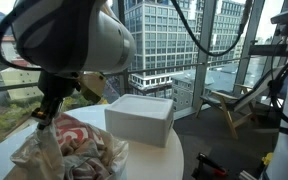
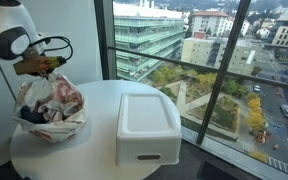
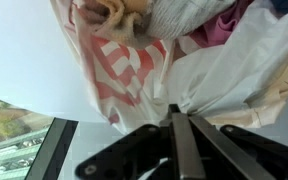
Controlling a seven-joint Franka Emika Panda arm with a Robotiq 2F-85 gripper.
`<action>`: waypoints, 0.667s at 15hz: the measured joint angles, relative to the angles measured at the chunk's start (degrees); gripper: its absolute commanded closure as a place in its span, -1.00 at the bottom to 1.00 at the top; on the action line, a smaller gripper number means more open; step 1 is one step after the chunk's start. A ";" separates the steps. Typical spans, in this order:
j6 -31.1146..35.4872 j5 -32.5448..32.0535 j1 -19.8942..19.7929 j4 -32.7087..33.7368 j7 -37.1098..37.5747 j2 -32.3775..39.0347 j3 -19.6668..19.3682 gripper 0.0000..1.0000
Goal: Remove all the laundry from the plastic and place it on top of the box
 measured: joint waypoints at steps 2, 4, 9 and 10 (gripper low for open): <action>0.02 -0.69 -0.73 -1.69 0.83 0.51 -0.81 0.99; 0.03 -0.85 -1.03 -2.46 1.02 0.84 -1.21 0.99; 0.78 -3.11 -0.53 -0.74 2.02 -0.09 -0.57 0.99; 1.14 -4.45 -0.45 -0.28 2.89 -0.68 -0.39 0.99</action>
